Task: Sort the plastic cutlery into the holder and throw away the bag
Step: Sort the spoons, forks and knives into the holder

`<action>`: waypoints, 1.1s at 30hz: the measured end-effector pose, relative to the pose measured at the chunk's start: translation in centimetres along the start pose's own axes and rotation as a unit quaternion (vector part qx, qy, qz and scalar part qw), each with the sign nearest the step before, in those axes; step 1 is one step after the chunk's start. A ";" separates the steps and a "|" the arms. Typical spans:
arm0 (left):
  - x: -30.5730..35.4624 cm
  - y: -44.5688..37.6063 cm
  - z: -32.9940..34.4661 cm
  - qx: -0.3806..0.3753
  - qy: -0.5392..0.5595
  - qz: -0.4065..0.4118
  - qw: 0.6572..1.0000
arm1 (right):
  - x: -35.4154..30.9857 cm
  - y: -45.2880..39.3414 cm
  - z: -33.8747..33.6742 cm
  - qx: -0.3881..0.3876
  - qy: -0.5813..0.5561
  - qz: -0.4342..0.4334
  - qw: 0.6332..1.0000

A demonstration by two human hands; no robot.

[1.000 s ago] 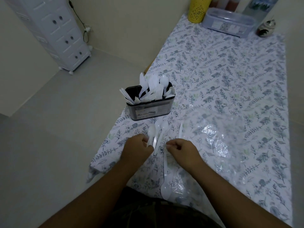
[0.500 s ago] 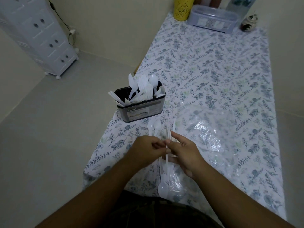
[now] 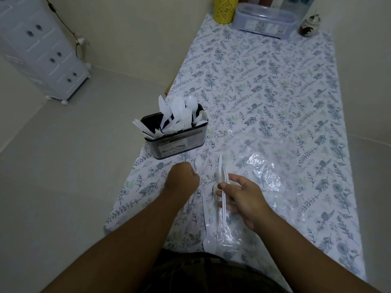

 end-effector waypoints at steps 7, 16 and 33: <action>2.0 5.3 0.0 -0.052 0.098 0.100 0.989 | 0.1 -0.8 0.6 0.021 0.018 -0.015 0.999; 2.2 6.1 0.0 -0.079 0.145 0.141 0.976 | 0.2 -0.5 1.5 -0.029 0.029 -0.016 0.999; -2.0 5.2 -0.1 -0.002 0.107 0.056 0.993 | 1.5 -0.1 -0.1 -0.021 0.041 0.007 0.999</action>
Point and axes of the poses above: each hand's wrist, its own y-axis away from the middle knuckle, its own z-axis out of the palm, x = y × z, the point moved 8 cm from there along -y, towards the middle knuckle, and after that the axes turned 9 degrees about -z, right-handed, at the moved point
